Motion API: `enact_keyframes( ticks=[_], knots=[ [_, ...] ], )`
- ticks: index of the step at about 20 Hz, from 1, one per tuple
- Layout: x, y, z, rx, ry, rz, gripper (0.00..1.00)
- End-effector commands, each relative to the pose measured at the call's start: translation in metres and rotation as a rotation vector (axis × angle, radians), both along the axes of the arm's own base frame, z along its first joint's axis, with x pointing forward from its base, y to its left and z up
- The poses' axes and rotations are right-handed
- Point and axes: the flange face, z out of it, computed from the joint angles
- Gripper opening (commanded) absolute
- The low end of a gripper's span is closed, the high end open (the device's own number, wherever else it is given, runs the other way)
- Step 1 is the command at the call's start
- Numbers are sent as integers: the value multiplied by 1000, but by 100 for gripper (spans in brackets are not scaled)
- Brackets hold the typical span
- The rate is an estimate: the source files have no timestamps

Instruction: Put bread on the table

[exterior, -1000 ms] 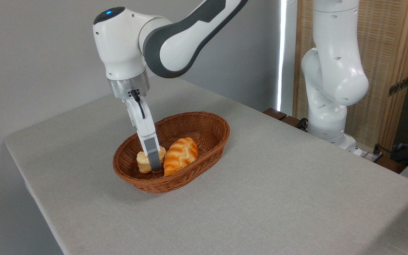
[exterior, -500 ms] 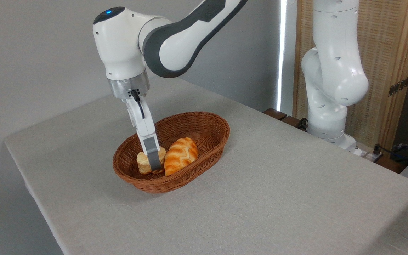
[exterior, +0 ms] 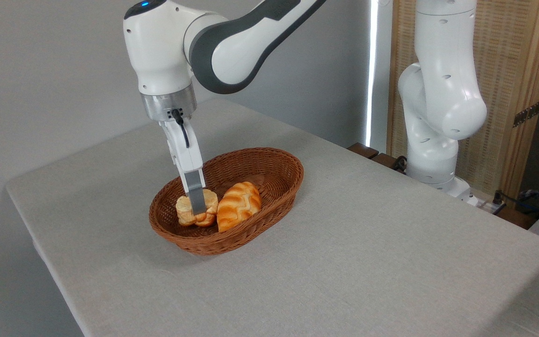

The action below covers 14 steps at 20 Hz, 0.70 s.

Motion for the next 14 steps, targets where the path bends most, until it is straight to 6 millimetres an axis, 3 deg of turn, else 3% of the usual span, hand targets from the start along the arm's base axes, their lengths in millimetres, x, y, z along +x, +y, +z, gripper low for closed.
enact_keyframes(
  ticks=[1,6,10,14],
  knots=[
    [-4,0,31,-28,-51,30,48],
    [-9,20,70,-63,-31,77,49],
    [-2,75,84,-60,-18,164,51],
    [8,136,82,-54,-23,263,52]
  ],
)
